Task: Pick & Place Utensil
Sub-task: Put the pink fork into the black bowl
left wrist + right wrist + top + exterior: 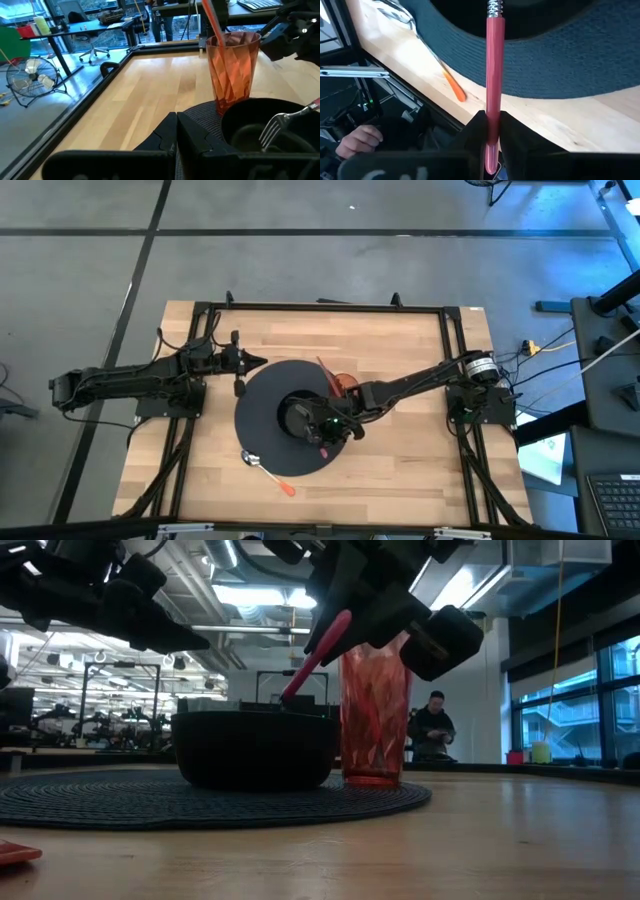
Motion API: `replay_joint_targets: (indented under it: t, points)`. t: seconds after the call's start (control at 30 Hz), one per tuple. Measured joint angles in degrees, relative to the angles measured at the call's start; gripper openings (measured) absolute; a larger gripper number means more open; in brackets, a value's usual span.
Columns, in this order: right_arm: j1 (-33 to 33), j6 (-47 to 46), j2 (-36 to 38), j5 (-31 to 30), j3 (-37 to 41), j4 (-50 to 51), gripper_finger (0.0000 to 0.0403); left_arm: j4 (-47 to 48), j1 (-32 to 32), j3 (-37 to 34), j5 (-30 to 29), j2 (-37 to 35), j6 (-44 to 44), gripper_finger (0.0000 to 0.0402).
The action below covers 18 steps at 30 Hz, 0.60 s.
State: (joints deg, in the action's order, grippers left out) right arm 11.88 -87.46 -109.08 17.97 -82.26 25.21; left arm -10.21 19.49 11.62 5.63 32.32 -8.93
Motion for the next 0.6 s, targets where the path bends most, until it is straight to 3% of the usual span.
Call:
replay_joint_targets:
  t: [0.2, 0.6]
  points:
    - [0.4, 0.0, 0.0, -0.4, 0.0, -0.6, 0.0052, 0.0, 0.0, 0.0, 0.0, 0.0, 0.2, 0.0004]
    - [0.6, -0.4, 0.0, -1.5, 0.0, -1.1, 0.0111, 0.1, 0.0, 0.0, 0.4, 0.0, 0.2, 0.0004]
